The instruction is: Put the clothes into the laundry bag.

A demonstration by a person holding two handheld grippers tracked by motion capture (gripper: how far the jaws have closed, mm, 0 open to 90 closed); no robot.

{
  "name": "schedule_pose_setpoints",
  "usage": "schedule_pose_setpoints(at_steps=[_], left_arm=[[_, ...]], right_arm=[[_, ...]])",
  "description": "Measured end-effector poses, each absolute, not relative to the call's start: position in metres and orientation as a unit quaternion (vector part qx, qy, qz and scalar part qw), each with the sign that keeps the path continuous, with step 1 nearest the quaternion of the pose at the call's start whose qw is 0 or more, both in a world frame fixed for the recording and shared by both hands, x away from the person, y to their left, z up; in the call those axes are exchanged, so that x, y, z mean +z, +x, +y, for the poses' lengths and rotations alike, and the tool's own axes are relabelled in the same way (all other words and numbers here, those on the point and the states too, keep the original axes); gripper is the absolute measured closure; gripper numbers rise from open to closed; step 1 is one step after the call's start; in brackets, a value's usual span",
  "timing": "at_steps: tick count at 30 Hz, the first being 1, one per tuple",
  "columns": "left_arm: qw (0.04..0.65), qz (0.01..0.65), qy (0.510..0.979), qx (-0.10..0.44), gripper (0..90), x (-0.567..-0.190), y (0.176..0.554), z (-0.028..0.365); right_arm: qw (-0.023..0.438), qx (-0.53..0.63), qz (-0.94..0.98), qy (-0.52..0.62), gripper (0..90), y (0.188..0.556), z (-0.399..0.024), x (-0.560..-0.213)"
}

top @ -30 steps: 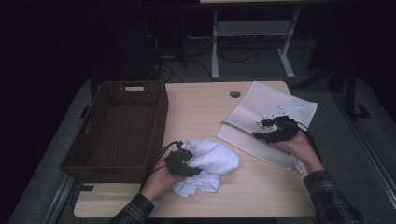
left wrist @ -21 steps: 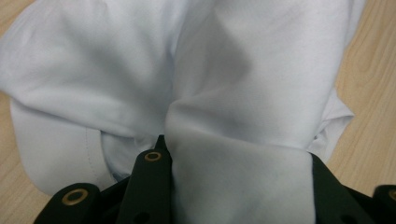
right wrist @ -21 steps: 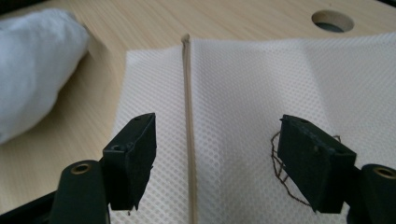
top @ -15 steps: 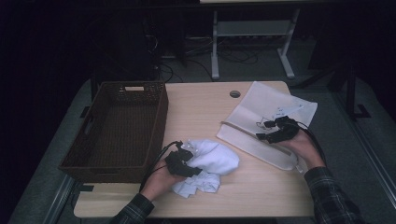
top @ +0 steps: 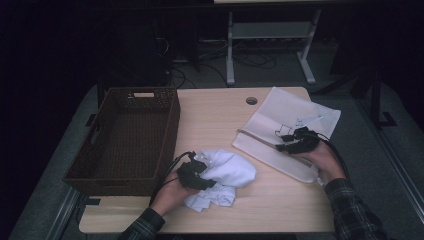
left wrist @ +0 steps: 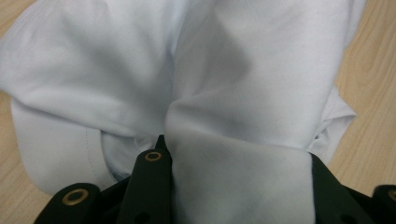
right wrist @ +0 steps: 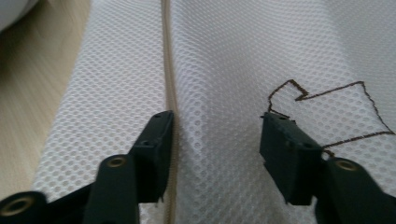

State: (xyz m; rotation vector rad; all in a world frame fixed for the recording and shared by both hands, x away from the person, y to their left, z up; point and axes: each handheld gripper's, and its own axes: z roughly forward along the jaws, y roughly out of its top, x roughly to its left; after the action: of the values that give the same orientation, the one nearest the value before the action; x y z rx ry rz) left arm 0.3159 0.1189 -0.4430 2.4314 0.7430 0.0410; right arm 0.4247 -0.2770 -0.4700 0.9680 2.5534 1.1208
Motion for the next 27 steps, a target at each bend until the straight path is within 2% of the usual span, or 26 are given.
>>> schedule_pose_setpoints(at_steps=[4,5,6,9,10,17,21,27], left_arm=[[0.295,0.279,0.914,0.016,65.4,-0.443,0.316,0.119],[0.295,0.279,0.914,0.016,65.4,-0.443,0.316,0.119],[0.295,0.279,0.914,0.016,65.4,-0.443,0.316,0.119],[0.295,0.279,0.914,0.016,65.4,-0.443,0.316,0.119],[0.294,0.279,0.914,0.016,65.4,-0.443,0.316,0.119],[0.294,0.279,0.914,0.016,65.4,-0.443,0.316,0.119],[0.294,0.28,0.914,0.016,65.4,-0.443,0.316,0.119],[0.295,0.281,0.913,0.016,65.5,-0.443,0.315,0.119]], right_arm=[[0.095,0.381,0.857,0.334,60.9,0.425,-0.278,-0.472],[0.095,0.381,0.857,0.334,60.9,0.425,-0.278,-0.472],[0.089,0.385,0.854,0.338,67.5,0.425,-0.278,-0.473],[0.085,0.387,0.851,0.344,69.5,0.425,-0.278,-0.473],[0.086,0.388,0.849,0.348,73.7,0.426,-0.278,-0.473],[0.125,0.396,0.836,0.359,72.3,0.424,-0.282,-0.462],[0.12,0.382,0.841,0.363,72.2,0.425,-0.28,-0.469],[0.121,0.37,0.844,0.37,84.1,0.426,-0.276,-0.475]])
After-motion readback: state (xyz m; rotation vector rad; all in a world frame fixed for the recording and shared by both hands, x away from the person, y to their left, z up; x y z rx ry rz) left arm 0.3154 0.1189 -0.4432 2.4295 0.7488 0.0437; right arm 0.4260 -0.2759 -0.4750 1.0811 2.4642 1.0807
